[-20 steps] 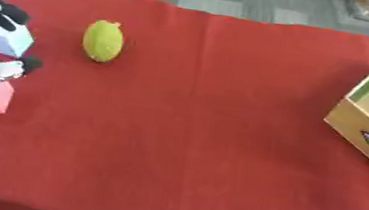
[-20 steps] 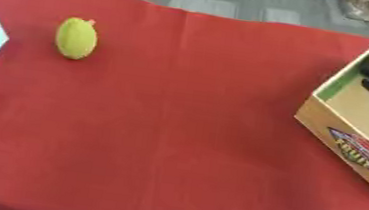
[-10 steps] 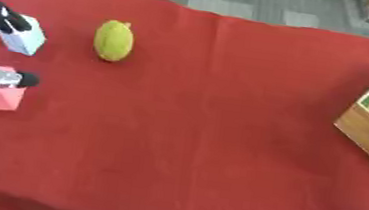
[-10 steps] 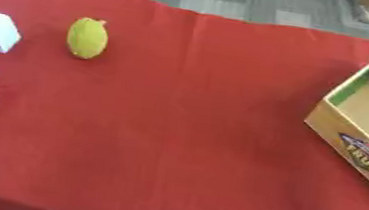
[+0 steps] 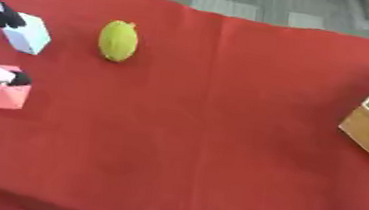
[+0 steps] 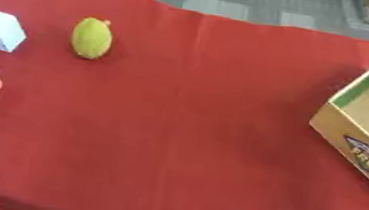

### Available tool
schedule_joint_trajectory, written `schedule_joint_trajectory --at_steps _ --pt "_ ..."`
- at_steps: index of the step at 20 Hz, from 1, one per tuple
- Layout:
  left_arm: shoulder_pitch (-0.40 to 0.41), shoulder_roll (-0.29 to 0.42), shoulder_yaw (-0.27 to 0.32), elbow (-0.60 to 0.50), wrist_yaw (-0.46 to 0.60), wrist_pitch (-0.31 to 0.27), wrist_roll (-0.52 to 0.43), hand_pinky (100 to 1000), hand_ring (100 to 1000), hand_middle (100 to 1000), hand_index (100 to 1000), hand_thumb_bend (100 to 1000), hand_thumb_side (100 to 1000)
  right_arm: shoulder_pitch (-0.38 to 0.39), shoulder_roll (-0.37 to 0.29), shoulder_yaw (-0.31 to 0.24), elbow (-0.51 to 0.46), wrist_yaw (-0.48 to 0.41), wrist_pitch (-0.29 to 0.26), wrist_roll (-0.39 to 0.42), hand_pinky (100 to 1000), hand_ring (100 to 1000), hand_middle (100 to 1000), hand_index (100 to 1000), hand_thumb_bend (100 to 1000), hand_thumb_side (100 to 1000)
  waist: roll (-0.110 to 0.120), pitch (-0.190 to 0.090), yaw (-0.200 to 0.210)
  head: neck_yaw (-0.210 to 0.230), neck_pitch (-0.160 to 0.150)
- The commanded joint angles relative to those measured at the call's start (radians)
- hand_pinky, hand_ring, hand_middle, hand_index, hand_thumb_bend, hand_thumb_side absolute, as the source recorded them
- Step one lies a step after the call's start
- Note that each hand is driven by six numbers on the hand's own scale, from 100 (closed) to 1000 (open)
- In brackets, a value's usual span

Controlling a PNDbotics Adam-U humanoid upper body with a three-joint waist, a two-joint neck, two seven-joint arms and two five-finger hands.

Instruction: Pick up the objects with one hand, pass them to the other hand, and then place them into the box on the other side of the table.

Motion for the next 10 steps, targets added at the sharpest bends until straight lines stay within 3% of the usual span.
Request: schedule_joint_trajectory --at_steps 1,7,10 --pt "-0.021 0.053 0.013 0.031 -0.021 0.005 -0.033 894 827 755 820 615 100 -0.007 -0.029 -0.004 -0.016 0.006 -0.001 0.0 939 891 978 996 100 728 0.001 -0.011 0.001 0.004 -0.014" --pt "-0.035 0.064 0.001 0.071 -0.058 0.007 -0.079 892 834 758 805 647 100 -0.007 -0.028 -0.001 -0.015 0.008 0.001 0.001 939 891 978 996 100 731 -0.001 -0.009 0.0 0.005 -0.017" --pt "-0.042 0.069 -0.003 0.094 -0.091 0.009 -0.097 886 843 763 797 717 100 -0.007 -0.026 0.002 -0.013 0.009 0.002 0.004 939 891 978 996 100 734 0.0 -0.008 -0.001 0.009 -0.015"
